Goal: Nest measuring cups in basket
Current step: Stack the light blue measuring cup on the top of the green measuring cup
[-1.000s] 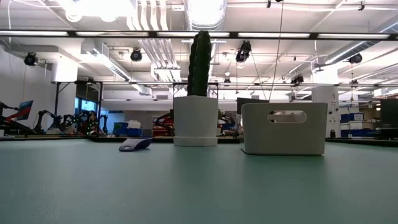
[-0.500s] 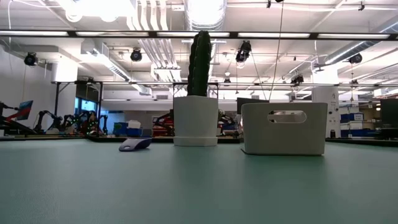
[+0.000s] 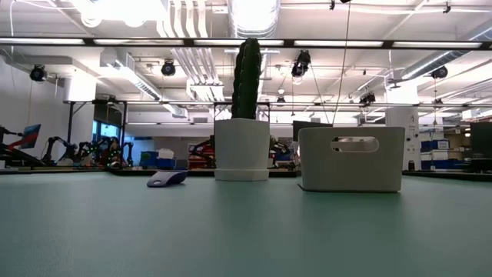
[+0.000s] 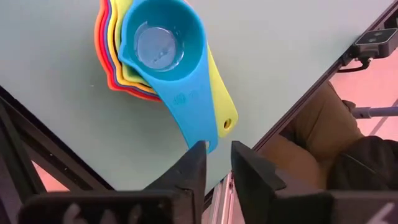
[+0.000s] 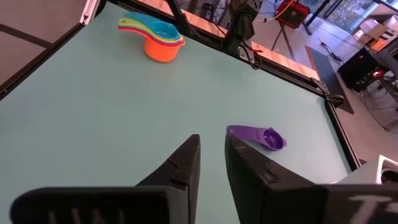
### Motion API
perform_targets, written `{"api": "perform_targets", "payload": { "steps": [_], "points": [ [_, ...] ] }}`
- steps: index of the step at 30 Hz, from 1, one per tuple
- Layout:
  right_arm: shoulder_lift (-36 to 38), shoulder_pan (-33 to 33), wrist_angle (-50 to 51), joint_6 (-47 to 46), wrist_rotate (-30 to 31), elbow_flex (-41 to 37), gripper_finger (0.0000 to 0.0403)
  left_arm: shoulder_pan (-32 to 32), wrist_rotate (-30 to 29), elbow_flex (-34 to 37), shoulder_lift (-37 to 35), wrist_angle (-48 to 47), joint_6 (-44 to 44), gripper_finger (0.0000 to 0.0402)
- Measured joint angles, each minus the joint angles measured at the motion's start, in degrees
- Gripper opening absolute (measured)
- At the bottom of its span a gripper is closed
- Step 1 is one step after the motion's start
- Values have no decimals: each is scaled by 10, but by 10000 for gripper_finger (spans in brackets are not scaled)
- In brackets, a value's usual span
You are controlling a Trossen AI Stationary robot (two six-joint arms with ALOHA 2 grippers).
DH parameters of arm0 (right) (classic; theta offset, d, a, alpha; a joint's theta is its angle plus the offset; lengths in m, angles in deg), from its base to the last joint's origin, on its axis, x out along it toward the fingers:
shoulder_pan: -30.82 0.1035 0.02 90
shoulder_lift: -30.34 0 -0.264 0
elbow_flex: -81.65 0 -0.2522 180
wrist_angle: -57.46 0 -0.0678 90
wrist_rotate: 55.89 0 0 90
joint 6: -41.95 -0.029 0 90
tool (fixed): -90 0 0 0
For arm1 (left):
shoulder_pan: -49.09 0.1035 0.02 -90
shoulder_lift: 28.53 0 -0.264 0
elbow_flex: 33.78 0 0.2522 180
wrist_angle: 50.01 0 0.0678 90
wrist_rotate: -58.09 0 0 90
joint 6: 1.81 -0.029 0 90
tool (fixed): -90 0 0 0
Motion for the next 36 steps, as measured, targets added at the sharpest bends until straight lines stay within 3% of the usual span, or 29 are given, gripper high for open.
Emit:
{"api": "perform_targets", "payload": {
  "steps": [7, 15, 20, 24, 36],
  "points": [
    [0, 0, 0, 1, 0, 0, 63, 4, -3, -3, 0, 2, 4, 86],
    [0, 0, 0, 10, 0, 0, 64, 88, 31, 1, 20, 24, -21, 63],
    [0, 0, 0, 15, 0, 0, 65, 153, 181, 1, 43, 19, -75, 38],
    [0, 0, 0, 15, 0, 0, 64, 173, 238, 1, 60, -3, -94, 20],
    [0, 0, 0, 15, 0, 0, 63, 174, 239, 5, 68, -39, -94, 0]
  ]
}}
